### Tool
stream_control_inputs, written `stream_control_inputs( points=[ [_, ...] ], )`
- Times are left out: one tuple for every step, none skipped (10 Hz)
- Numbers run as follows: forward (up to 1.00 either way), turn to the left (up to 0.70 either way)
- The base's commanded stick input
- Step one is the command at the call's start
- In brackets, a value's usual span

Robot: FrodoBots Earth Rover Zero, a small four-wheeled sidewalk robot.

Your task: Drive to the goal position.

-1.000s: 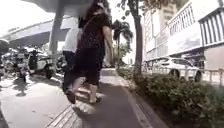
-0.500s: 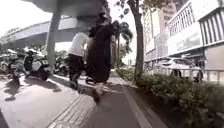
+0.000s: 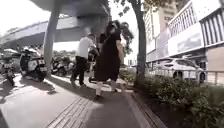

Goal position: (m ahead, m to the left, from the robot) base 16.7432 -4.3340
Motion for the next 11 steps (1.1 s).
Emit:
stream_control_inputs(
  points=[
    [0.45, 0.0],
    [0.45, 0.0],
    [0.45, 0.0],
    [0.45, 0.0],
    [0.45, 0.0],
    [0.45, 0.0],
    [0.45, 0.0],
    [0.45, 0.0],
    [0.45, 0.0],
    [0.45, 0.0],
    [0.45, 0.0]
  ],
)
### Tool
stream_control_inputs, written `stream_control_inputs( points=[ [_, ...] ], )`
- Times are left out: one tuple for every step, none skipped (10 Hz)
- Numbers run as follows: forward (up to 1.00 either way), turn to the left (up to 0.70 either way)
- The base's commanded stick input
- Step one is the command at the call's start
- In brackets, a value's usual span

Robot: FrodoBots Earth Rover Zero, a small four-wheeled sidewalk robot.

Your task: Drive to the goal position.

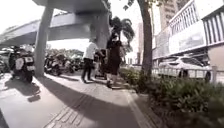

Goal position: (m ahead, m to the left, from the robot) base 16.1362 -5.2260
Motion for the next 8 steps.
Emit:
stream_control_inputs(
  points=[
    [0.45, 0.0],
    [0.45, 0.0],
    [0.45, 0.0],
    [0.45, 0.0],
    [0.45, 0.0],
    [0.45, 0.0],
    [0.45, 0.0],
    [0.45, 0.0]
  ],
)
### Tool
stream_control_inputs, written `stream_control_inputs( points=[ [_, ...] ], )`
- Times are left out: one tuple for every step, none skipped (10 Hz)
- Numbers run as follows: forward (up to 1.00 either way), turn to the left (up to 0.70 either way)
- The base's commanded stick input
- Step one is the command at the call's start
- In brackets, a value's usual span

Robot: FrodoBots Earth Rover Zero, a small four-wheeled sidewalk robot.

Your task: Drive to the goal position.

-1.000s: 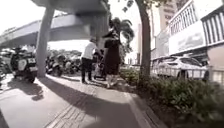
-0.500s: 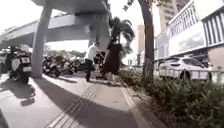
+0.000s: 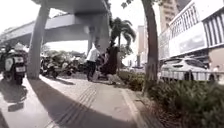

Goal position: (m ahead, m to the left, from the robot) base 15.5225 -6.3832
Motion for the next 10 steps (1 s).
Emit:
stream_control_inputs(
  points=[
    [0.45, 0.05],
    [0.45, 0.14],
    [0.45, 0.22],
    [0.45, 0.21],
    [0.45, 0.0],
    [0.45, 0.0],
    [0.45, 0.0],
    [0.45, 0.0],
    [0.45, 0.0],
    [0.45, 0.0]
  ],
)
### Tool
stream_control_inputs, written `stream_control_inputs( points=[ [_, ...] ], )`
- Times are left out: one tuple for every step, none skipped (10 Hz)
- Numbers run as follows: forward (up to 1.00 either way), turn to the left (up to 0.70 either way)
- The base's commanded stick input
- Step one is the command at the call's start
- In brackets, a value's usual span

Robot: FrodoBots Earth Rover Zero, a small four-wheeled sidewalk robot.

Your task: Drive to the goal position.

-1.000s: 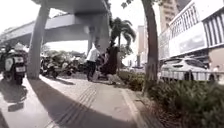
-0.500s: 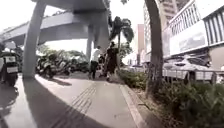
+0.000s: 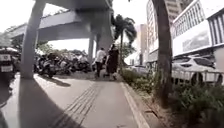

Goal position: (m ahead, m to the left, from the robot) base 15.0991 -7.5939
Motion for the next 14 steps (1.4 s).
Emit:
stream_control_inputs(
  points=[
    [0.45, 0.0],
    [0.45, 0.0],
    [0.45, 0.0],
    [0.45, 0.0],
    [0.45, 0.0],
    [0.45, 0.0],
    [0.45, 0.0],
    [0.45, 0.0],
    [0.45, 0.0],
    [0.45, 0.0],
    [0.45, 0.0],
    [0.45, 0.0],
    [0.45, 0.0],
    [0.45, 0.0]
  ],
)
